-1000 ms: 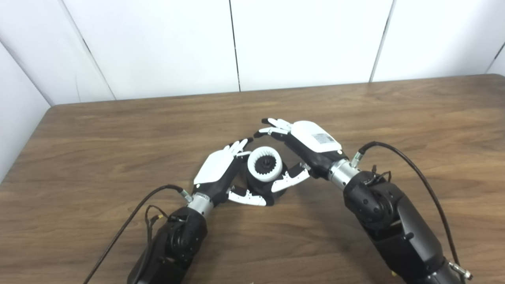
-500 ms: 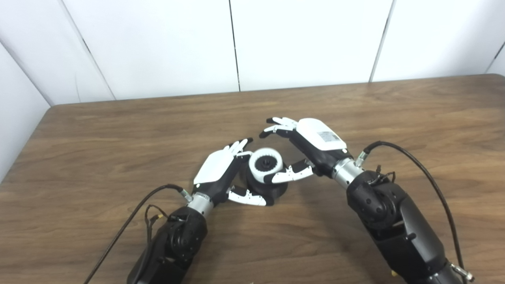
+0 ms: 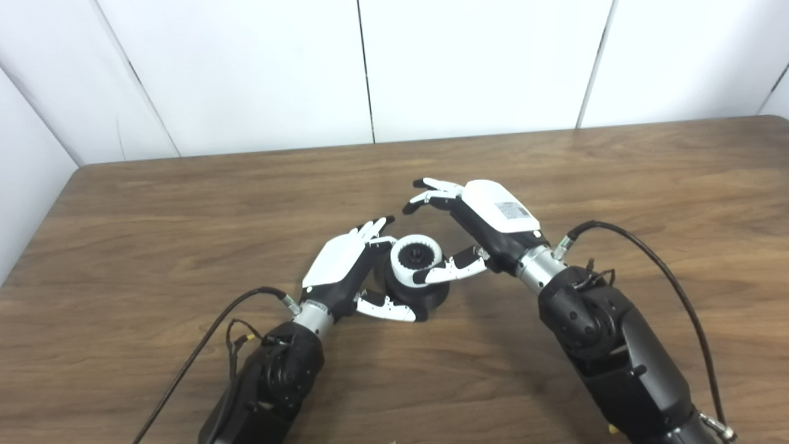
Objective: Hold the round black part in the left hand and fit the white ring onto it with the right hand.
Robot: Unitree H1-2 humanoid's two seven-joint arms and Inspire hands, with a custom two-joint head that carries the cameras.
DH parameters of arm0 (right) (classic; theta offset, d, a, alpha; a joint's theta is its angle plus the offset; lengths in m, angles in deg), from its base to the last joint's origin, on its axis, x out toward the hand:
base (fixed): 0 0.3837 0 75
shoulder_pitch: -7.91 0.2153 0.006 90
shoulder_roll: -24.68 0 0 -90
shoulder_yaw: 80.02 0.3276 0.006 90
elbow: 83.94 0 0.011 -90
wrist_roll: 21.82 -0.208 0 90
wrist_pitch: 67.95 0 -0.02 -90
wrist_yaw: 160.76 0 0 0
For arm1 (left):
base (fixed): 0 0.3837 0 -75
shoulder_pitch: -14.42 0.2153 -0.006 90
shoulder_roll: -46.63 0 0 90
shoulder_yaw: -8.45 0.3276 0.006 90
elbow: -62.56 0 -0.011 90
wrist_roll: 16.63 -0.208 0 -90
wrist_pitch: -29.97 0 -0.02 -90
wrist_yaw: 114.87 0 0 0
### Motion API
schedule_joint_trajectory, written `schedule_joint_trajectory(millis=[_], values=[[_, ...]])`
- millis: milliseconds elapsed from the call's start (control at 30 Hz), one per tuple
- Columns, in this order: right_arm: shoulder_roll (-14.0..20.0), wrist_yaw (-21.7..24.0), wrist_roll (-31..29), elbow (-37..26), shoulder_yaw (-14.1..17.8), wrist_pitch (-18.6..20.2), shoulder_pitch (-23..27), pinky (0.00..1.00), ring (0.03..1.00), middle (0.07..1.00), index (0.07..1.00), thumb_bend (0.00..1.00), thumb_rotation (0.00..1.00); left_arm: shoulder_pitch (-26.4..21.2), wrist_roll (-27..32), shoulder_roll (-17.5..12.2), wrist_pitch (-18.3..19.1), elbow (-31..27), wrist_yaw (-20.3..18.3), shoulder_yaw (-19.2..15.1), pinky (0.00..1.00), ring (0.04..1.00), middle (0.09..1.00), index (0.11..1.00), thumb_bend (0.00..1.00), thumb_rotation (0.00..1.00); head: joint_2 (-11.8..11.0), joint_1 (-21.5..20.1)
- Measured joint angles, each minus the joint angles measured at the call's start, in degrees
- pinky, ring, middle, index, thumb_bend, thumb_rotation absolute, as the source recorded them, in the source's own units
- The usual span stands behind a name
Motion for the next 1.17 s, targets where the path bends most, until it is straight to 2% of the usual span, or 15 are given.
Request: schedule_joint_trajectory(millis=[333,533,933,1167], values=[[1.16,0.80,-0.29,0.13,0.03,-0.09,0.00,0.84,0.918,0.925,0.769,0.81,0.33,0.00,-0.03,0.00,0.24,-0.06,-0.02,0.01,1.00,1.000,1.000,0.666,0.98,0.38,-0.18,0.00],[3.35,1.05,-0.47,0.23,0.65,-0.07,-0.49,0.86,0.923,0.929,0.774,0.82,0.35,0.00,-0.04,0.00,0.30,-0.16,-0.15,-0.08,1.00,1.000,1.000,0.660,0.97,0.37,-0.26,-0.09],[5.60,1.98,-0.68,0.19,1.54,0.39,-3.18,0.86,0.925,0.927,0.774,0.82,0.30,0.00,0.20,-0.05,0.22,-0.32,-0.92,-0.60,1.00,1.000,1.000,0.662,0.97,0.35,-0.26,-0.44],[6.56,2.22,-0.99,0.18,2.00,0.39,-4.28,0.85,0.922,0.923,0.775,0.83,0.31,0.01,0.44,-0.08,-0.25,-0.33,-0.99,-0.76,1.00,1.000,1.000,0.663,0.97,0.36,-0.44,-1.32]])
